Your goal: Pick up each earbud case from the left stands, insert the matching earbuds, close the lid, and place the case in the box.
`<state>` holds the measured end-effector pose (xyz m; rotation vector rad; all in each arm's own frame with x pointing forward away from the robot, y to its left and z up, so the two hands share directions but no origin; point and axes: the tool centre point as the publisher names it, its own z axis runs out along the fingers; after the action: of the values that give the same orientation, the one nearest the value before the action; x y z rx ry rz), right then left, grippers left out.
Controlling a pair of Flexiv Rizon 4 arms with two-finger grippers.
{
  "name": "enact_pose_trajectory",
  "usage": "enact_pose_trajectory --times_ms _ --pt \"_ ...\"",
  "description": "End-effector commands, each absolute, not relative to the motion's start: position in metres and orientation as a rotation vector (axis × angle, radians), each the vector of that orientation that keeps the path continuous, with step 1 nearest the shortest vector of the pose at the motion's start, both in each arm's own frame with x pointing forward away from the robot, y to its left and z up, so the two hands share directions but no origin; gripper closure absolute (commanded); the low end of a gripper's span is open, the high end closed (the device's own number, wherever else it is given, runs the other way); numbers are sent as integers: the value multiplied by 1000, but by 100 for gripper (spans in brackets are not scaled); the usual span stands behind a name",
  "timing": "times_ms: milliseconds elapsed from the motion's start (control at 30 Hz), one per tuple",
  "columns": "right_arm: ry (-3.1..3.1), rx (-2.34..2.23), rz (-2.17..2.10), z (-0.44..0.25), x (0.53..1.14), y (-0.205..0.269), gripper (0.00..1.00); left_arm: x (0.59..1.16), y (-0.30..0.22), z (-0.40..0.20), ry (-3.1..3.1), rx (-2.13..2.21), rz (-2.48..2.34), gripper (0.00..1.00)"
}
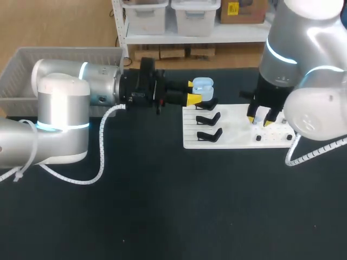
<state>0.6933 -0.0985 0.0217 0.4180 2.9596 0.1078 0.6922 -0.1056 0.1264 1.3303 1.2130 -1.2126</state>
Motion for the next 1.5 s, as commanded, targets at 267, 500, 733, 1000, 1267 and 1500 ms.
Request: enact_pose_trajectory --times_ms 267,500,733,1000,1267,1500 --pt "2950 433 115 19 702 -99 69 691 -105 126 1212 1326 -1207 100" --pt "2956 433 111 16 704 -99 71 691 -105 126 1212 1326 -1207 100" --pt "2963 440 109 13 706 -99 76 691 -105 126 1212 1326 -1207 100" --pt "2968 440 102 11 706 -98 100 691 -105 126 1212 1326 -1207 100" --pt "2950 435 103 29 700 -101 100 691 -105 126 1212 1326 -1207 100" --pt "2882 384 135 86 688 -101 100 691 -105 126 1212 1326 -1207 100"
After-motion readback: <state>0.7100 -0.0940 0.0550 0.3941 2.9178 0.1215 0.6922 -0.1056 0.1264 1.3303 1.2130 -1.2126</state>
